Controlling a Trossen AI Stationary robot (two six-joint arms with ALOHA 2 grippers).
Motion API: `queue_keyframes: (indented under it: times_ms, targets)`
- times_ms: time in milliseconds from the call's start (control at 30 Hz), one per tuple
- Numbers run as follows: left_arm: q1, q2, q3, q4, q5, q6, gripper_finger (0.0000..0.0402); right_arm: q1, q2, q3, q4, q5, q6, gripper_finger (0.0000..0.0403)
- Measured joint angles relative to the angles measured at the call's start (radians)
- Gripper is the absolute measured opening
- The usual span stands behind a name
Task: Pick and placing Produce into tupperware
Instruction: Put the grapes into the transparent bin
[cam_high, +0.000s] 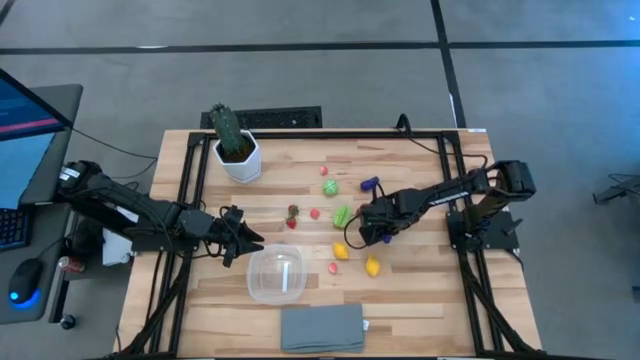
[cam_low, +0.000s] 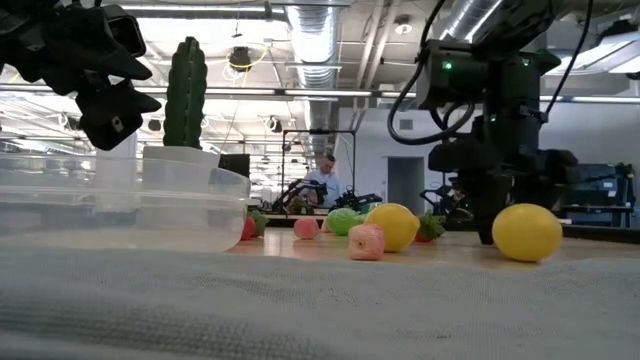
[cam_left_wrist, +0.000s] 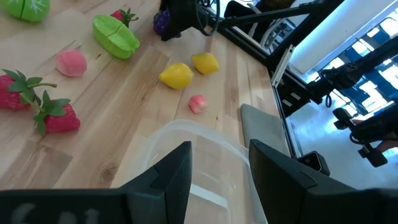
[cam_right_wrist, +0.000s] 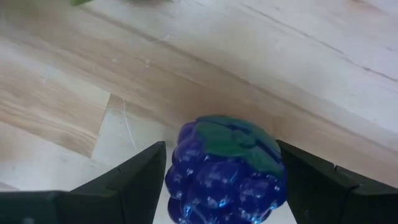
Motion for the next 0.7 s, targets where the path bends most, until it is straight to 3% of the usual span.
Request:
queue_keyframes:
  times_ms: [167,433,700]
  targets:
    - [0.000,0.000,0.000,0.000,0.000,0.000,0.0149,-0.006,0.000,0.000,0.000,0.000,-0.003,0.0307]
    - [0.000,0.000,0.000,0.000,-0.006,0.000,0.0149,-0.006,0.000,0.000,0.001,-0.001,-0.018,0.0269]
    - [0.000,0.000,0.000,0.000,-0.023,0.000,0.0149,-0.006,0.000,0.000,0.001,-0.004,-0.020,0.0265]
